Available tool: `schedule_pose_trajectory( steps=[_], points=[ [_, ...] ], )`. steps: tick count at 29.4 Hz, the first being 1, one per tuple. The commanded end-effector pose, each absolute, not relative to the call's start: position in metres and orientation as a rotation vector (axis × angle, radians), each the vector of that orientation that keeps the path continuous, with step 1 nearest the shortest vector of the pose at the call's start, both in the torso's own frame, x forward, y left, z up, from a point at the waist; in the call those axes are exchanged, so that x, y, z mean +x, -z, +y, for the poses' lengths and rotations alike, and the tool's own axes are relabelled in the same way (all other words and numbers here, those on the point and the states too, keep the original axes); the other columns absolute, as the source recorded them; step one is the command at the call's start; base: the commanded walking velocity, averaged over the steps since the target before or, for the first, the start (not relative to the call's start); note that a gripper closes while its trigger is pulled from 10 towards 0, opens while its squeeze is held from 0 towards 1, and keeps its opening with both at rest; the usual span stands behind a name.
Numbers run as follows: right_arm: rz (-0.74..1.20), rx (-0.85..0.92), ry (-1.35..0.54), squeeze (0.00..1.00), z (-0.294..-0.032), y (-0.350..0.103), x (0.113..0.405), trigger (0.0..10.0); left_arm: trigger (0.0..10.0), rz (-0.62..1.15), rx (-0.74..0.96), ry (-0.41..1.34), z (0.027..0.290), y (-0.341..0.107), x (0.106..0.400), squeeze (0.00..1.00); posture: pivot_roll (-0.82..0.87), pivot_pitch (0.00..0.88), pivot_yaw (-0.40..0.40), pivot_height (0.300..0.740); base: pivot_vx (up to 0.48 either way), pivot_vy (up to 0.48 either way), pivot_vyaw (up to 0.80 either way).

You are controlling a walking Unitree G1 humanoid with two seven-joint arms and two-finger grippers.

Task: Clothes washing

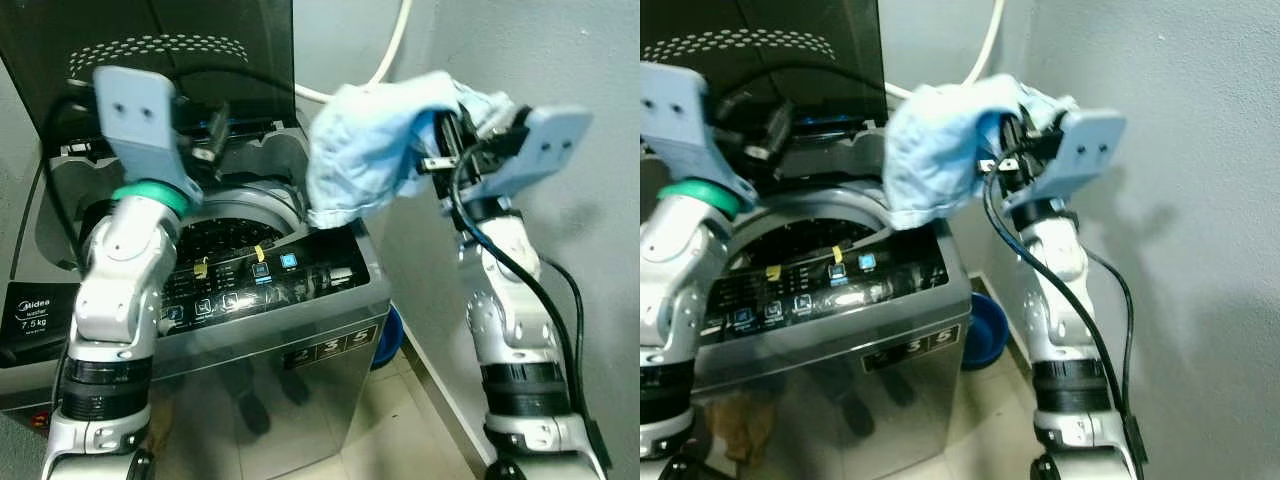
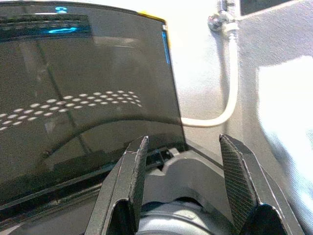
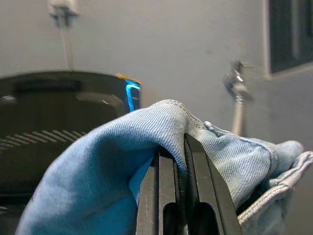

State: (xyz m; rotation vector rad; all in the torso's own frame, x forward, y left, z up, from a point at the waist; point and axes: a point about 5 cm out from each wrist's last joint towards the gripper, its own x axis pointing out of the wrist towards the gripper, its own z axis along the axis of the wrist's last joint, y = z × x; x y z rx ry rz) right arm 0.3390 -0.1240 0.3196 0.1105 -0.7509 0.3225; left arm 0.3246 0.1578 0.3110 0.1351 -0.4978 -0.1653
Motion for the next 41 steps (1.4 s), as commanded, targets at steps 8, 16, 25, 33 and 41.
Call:
schedule_pose_trajectory(
  steps=[8, 16, 25, 33, 41],
  points=[
    [-0.936, 0.184, -0.665, 0.0, -0.079, -0.386, 0.329, 10.0, 10.0, -0.507, 0.198, 0.718, 0.133, -0.317, 0.27, 0.0, 0.14, 0.001, 0.016, 0.74, 0.0, 0.0, 0.0],
    [-0.778, 0.136, -0.89, 0.0, -0.012, -0.371, 0.34, 10.0, 10.0, -0.526, 0.21, 0.64, 0.124, -0.32, 0.287, 0.0, 0.21, 0.047, -0.051, 0.74, 0.0, 0.0, 0.0],
    [-0.573, 0.041, -0.841, 0.0, 0.03, -0.324, 0.357, 10.0, 10.0, -0.546, 0.233, 0.22, 0.175, -0.331, 0.299, 0.0, 0.34, 0.114, -0.112, 0.74, 0.0, 0.0, 0.0],
    [-0.47, 0.119, -0.542, 0.0, 0.023, -0.325, 0.381, 10.0, 10.0, -0.398, 0.262, 0.366, 0.172, -0.303, 0.258, 0.0, 0.43, 0.127, -0.142, 0.74, 0.0, 0.0, 0.0],
    [-0.498, 0.146, -0.243, 0.0, -0.019, -0.338, 0.399, 10.0, 10.0, -0.312, 0.236, 0.457, 0.162, -0.276, 0.239, 0.0, 0.42, 0.101, -0.12, 0.74, 0.0, 0.0, 0.0]
  ],
)
